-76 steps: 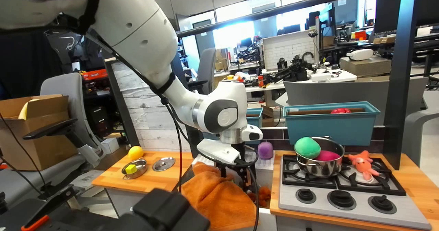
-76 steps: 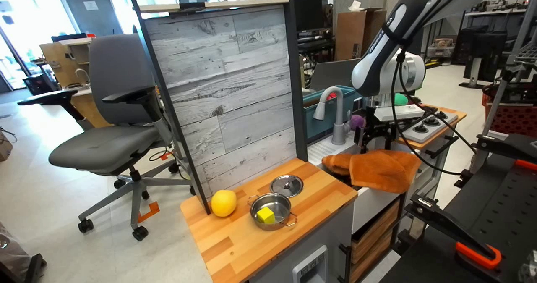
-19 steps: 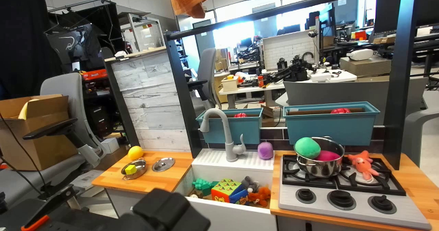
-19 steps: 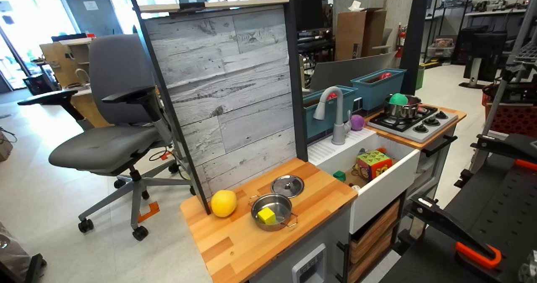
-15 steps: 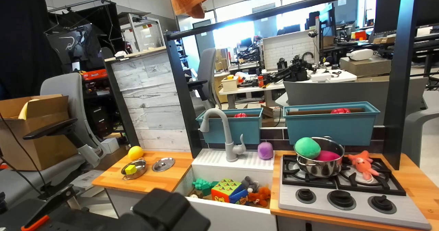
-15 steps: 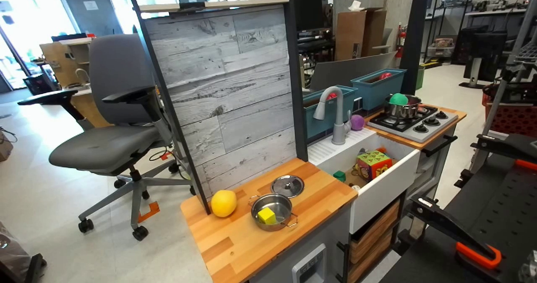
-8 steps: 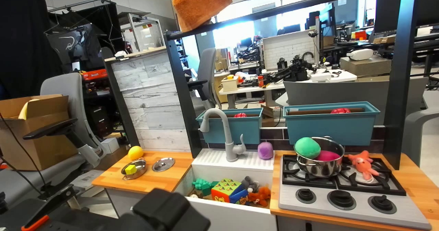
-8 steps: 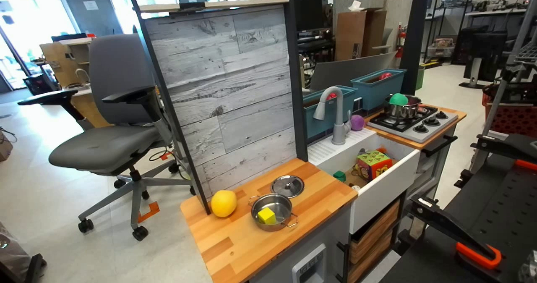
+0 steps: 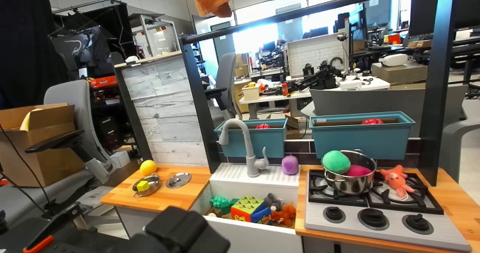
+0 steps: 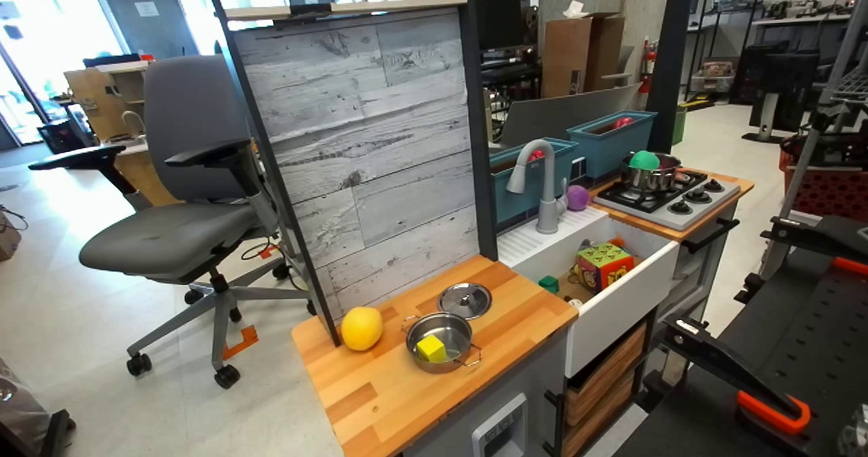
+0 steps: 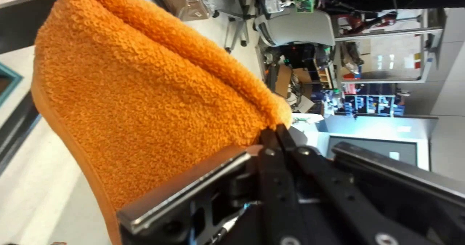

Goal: Pick up the cloth from the sink and hung it on the black object

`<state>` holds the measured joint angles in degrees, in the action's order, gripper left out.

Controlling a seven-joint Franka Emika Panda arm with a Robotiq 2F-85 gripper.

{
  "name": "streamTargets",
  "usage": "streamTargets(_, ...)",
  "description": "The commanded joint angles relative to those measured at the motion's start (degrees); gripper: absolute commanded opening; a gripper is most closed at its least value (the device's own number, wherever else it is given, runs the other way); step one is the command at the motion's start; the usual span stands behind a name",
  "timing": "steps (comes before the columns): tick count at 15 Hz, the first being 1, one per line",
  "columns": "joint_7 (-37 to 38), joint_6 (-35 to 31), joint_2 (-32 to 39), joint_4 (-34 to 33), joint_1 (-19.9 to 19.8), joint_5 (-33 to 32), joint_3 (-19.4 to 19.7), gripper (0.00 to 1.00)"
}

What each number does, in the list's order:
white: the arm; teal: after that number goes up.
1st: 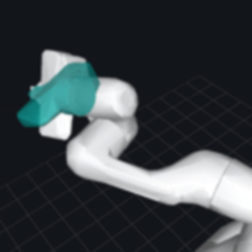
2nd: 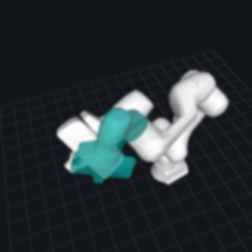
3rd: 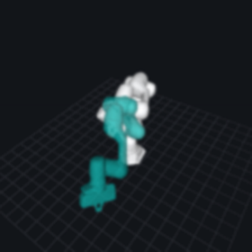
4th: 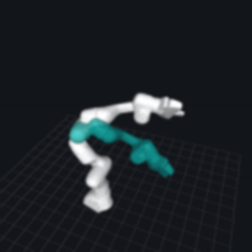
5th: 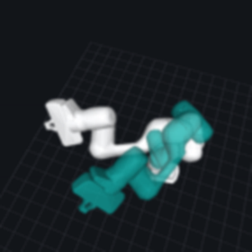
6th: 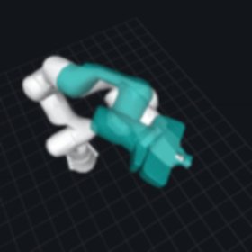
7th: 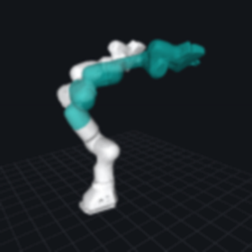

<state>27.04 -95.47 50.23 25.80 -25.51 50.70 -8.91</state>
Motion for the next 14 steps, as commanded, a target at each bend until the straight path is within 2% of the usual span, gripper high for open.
streamTargets(1, -1.2, -4.5, -1.33, 2.74, -0.42, 3.25, -2.88, 0.01)
streamTargets(4, 2.08, -1.65, 2.13, -1.7, 0.5, 1.79, -1.98, 0.01)
streamTargets(14, 5.89, 3.81, 5.62, -1.42, 0.27, -0.86, -0.42, 0.01)
